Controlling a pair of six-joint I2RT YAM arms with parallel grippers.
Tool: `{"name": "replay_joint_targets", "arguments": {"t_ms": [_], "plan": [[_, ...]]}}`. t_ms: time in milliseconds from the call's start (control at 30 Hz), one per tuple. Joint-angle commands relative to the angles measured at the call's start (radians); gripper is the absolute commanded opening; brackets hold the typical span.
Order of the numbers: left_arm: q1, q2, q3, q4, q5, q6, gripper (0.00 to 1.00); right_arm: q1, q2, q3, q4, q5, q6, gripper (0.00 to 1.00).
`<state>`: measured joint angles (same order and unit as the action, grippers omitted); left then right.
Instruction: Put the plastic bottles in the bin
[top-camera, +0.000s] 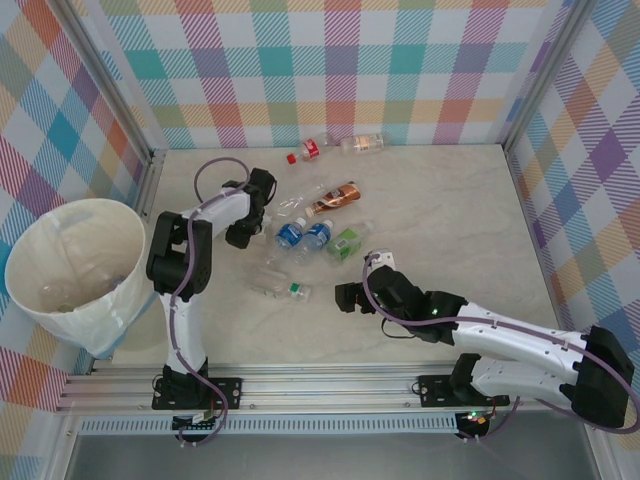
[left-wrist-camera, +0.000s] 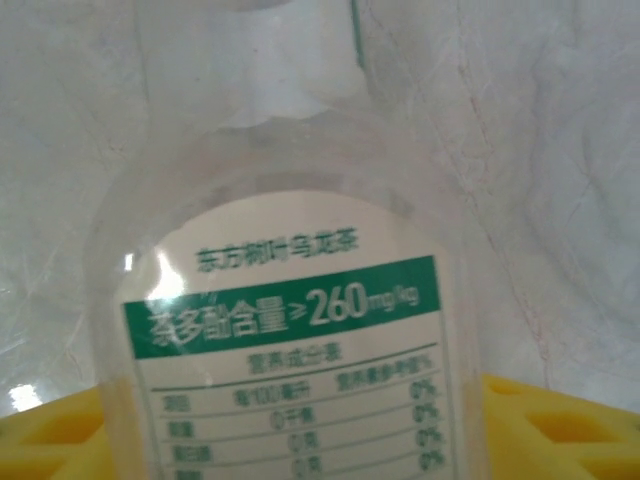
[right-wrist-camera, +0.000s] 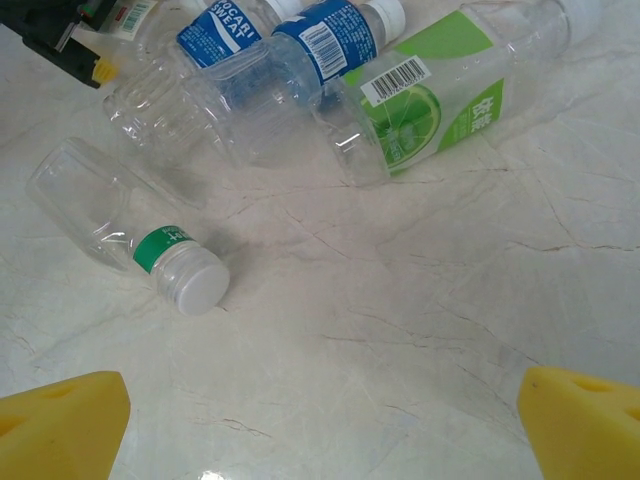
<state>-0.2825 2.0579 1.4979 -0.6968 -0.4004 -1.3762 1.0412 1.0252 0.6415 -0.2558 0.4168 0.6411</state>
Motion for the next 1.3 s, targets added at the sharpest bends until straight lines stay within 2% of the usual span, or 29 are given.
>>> {"name": "replay_joint_targets", "arguments": {"t_ms": [0, 100, 367, 433, 567, 733, 867, 1000, 1267], "plan": [[0.016, -0.051, -0.092, 0.103, -0.004, 0.048, 0.58, -0.002, 0.003, 0.031, 0.015, -0.013, -0.018, 1.00], [0.015, -0.095, -0.117, 0.138, -0.012, 0.105, 0.52, -0.002, 0.001, 0.033, 0.020, -0.007, -0.023, 1.00], [0.015, -0.279, -0.221, 0.254, 0.021, 0.360, 0.47, -0.002, -0.006, 0.008, 0.089, -0.027, -0.031, 1.00], [0.015, -0.340, -0.262, 0.318, 0.082, 0.452, 0.48, -0.002, -0.002, -0.004, 0.127, -0.043, -0.042, 1.00], [0.016, -0.489, -0.375, 0.481, 0.278, 0.661, 0.53, -0.001, 0.016, -0.020, 0.227, -0.084, -0.080, 1.00], [0.014, -0.672, -0.486, 0.570, 0.422, 0.773, 0.50, 0.003, 0.060, -0.007, 0.342, -0.116, -0.151, 1.00], [0.014, -0.797, -0.496, 0.509, 0.489, 0.844, 0.48, 0.010, 0.101, 0.014, 0.429, -0.135, -0.204, 1.00], [0.014, -0.885, -0.445, 0.353, 0.542, 0.921, 0.44, 0.014, 0.132, 0.026, 0.506, -0.138, -0.232, 1.00], [0.017, -1.007, -0.234, 0.064, 0.515, 1.097, 0.33, 0.014, 0.159, 0.024, 0.597, -0.120, -0.242, 1.00]]}}
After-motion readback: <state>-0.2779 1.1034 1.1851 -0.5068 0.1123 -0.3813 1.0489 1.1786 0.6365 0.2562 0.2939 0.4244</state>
